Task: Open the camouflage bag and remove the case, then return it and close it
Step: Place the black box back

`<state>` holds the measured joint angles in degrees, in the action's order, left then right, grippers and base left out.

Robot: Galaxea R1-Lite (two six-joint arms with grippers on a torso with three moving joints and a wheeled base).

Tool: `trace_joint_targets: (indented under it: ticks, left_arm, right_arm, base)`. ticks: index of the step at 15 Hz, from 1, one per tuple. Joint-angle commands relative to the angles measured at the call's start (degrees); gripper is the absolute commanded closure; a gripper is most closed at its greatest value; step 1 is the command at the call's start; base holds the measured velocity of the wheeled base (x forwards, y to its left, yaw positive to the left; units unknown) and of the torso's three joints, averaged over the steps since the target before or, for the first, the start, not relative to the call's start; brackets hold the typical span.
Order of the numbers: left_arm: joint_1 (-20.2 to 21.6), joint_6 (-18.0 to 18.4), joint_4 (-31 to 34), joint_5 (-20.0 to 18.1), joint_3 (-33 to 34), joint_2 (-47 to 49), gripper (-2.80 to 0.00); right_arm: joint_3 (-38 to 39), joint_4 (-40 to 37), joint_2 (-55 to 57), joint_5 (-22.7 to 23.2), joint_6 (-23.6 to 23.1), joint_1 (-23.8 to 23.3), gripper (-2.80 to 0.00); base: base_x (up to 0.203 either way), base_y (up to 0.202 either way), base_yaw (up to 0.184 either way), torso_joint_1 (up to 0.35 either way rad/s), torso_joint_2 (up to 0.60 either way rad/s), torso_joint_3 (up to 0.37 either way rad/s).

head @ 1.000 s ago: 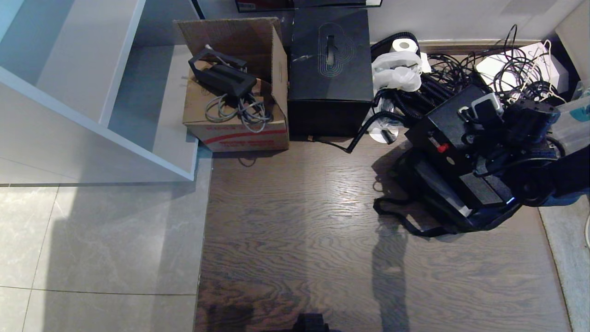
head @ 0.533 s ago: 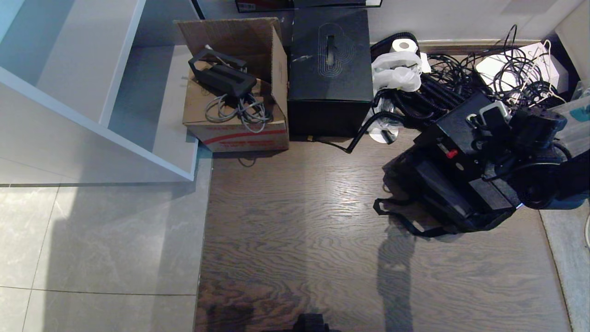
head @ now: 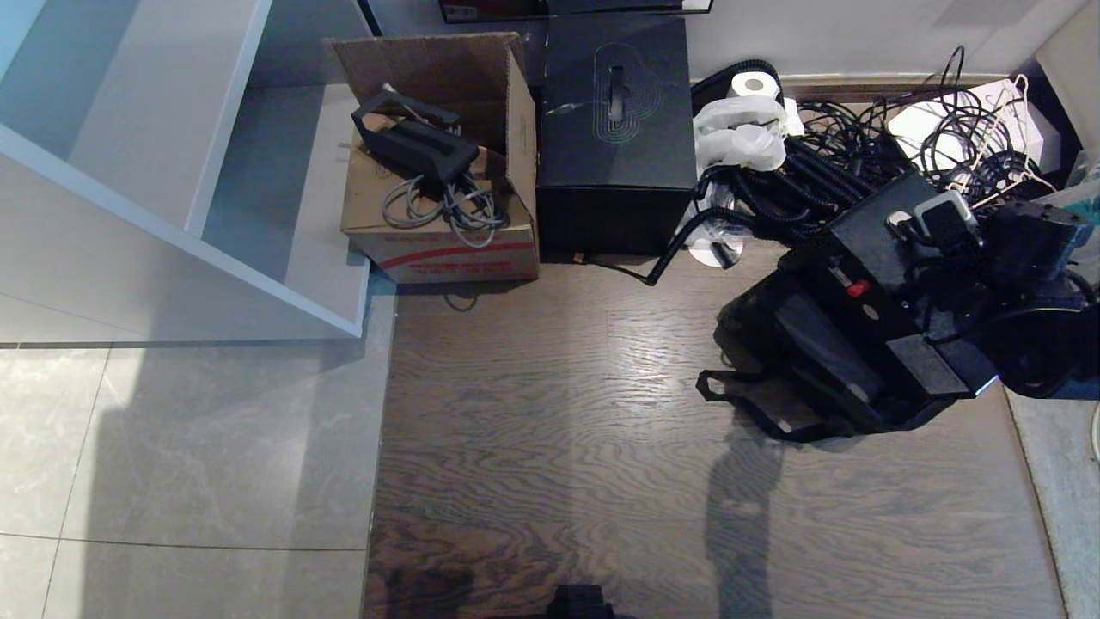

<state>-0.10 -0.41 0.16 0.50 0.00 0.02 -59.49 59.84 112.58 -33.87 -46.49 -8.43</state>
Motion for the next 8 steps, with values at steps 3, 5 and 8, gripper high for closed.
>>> trace_joint_targets:
  ticks: [3,5,8]
  left_arm:
    - [0.01,-0.02,0.02,0.02,0.00,-0.02,0.00]
    - [0.01,-0.02,0.02,0.02,0.00,-0.02,0.00]
    - [0.01,-0.02,0.02,0.02,0.00,-0.02,0.00]
  right_arm:
    - [3.96,0.46,-3.53,0.50,-0.26,-0.79,0.00]
    - [5.20,0.90,-3.68,1.35,-0.18,-0.89,0.00]
    - [6.41,1.06,-4.04,5.57,-0.17,-2.38,0.00]
  base:
    - [0.000,0.000,0.000,0.000,0.00,0.000]
    - [0.000,0.000,0.000,0.000,0.00,0.000]
    - [0.000,0.000,0.000,0.000,0.00,0.000]
